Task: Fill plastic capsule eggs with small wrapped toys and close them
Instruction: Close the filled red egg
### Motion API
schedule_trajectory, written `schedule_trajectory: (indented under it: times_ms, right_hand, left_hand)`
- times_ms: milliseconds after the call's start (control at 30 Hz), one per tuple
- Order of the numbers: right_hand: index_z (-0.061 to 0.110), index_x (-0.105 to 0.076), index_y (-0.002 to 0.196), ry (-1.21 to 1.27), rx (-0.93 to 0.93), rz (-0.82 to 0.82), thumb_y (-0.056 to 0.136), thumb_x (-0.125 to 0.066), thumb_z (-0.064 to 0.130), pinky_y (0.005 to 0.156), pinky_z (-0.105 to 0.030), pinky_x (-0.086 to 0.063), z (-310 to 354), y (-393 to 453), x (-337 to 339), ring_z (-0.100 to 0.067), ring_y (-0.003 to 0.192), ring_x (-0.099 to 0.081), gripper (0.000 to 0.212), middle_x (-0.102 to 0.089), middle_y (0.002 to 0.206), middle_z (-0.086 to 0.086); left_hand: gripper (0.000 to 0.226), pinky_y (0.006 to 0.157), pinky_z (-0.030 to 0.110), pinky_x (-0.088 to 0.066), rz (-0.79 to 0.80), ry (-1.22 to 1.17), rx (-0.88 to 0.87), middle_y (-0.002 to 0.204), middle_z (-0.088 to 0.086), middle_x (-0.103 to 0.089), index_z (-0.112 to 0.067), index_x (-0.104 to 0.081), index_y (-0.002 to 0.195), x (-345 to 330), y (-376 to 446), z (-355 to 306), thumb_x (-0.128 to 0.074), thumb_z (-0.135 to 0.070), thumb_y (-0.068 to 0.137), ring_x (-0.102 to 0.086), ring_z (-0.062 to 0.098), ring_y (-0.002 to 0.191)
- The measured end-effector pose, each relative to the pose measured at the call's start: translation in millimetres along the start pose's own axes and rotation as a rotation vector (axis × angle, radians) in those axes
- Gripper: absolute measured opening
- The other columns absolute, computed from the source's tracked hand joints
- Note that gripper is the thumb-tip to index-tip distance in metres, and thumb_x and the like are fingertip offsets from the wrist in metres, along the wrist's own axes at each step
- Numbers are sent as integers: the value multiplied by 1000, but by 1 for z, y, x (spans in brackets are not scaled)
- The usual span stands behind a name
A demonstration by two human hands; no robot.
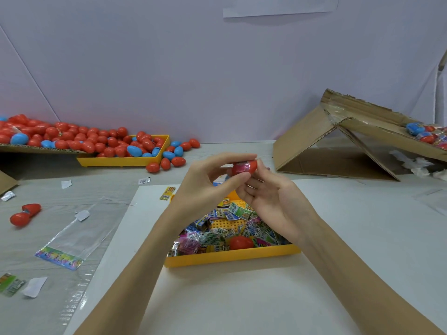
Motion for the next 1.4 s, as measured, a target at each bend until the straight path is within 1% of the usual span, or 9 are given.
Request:
schedule_trajectory:
  times_ms: [133, 367, 500, 633, 833, 1000, 1200, 1300, 1400]
  right_hand:
    - [3, -62, 114, 24, -16, -2, 92, -63, 26, 93, -32, -58, 2, 2, 1, -23, 99, -64, 32, -56, 126, -22]
    - [0, -62, 125, 68, -60, 60, 99, -53, 21, 90, -37, -59, 4, -1, 5, -27, 99, -71, 35, -70, 118, -25]
    - [1, -54, 140, -89, 31, 67, 110, -43, 25, 98, -37, -58, 7, 1, 4, -32, 121, -67, 40, -69, 127, -26]
    - [2, -54, 142, -232, 117, 41, 104, -54, 29, 97, -35, -57, 7, 2, 3, -30, 120, -67, 47, -69, 128, -21]
    - [1, -60, 138, -178, 135, 5, 103, -58, 21, 100, -36, -57, 5, 3, 8, -26, 114, -69, 41, -71, 120, -18]
    - [0, -65, 131, -205, 153, -59, 99, -62, 18, 91, -33, -60, 6, 2, 12, -29, 108, -73, 36, -70, 122, -27]
    - [0, -60, 135, 17, -96, -14, 91, -70, 14, 89, -40, -61, 5, 2, 13, -32, 115, -71, 47, -68, 128, -26]
    - [1, -59, 133, 270, -252, 74, 91, -73, 12, 98, -49, -58, 0, -2, 9, -39, 124, -65, 46, -60, 135, -33]
    - [-1, -49, 148, 294, -257, 108, 93, -72, 20, 97, -50, -58, -3, 0, 9, -38, 125, -64, 63, -61, 135, -29]
  left_hand:
    - [41, 102, 31, -55, -92, -42, 16, 123, 2, -75, -5, -71, 127, 2, -1, 1, -79, -3, 87, -70, 15, 118]
    - [47, 99, 33, -58, -174, 87, -118, 114, 1, -75, -6, -65, 117, -5, -2, -10, -89, -15, 78, -71, 16, 113]
    - [42, 98, 28, -55, -230, 320, -249, 109, -3, -71, -8, -64, 112, -3, -2, -15, -87, -21, 80, -68, 11, 107]
    - [36, 86, 37, -59, -255, 384, -252, 102, 5, -70, -1, -66, 105, -1, -1, -11, -88, -14, 80, -67, 19, 93]
    - [36, 96, 33, -58, -183, 203, -149, 112, -1, -73, -7, -69, 117, 2, -1, -1, -83, -16, 86, -70, 17, 108]
    - [38, 100, 33, -57, -117, 131, -107, 120, -1, -72, -8, -70, 124, 4, 0, 5, -79, -17, 88, -68, 19, 117]
    - [35, 100, 33, -55, -115, 263, -205, 118, -5, -74, -15, -74, 121, 4, 0, 1, -79, -21, 87, -67, 13, 116]
    - [35, 100, 42, -55, -152, 189, -176, 117, -3, -75, -13, -75, 119, -2, -1, 3, -82, -21, 86, -68, 20, 117]
    - [36, 101, 44, -55, -154, 78, -104, 116, -2, -75, -12, -74, 120, -3, -1, 6, -83, -13, 85, -67, 25, 117]
Point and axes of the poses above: each hand's wrist, its own y-axis towards the middle knuckle, its own x-axis out of the back of the hand, z = x × y, the point moved 4 cm from there along y, towards the middle knuckle
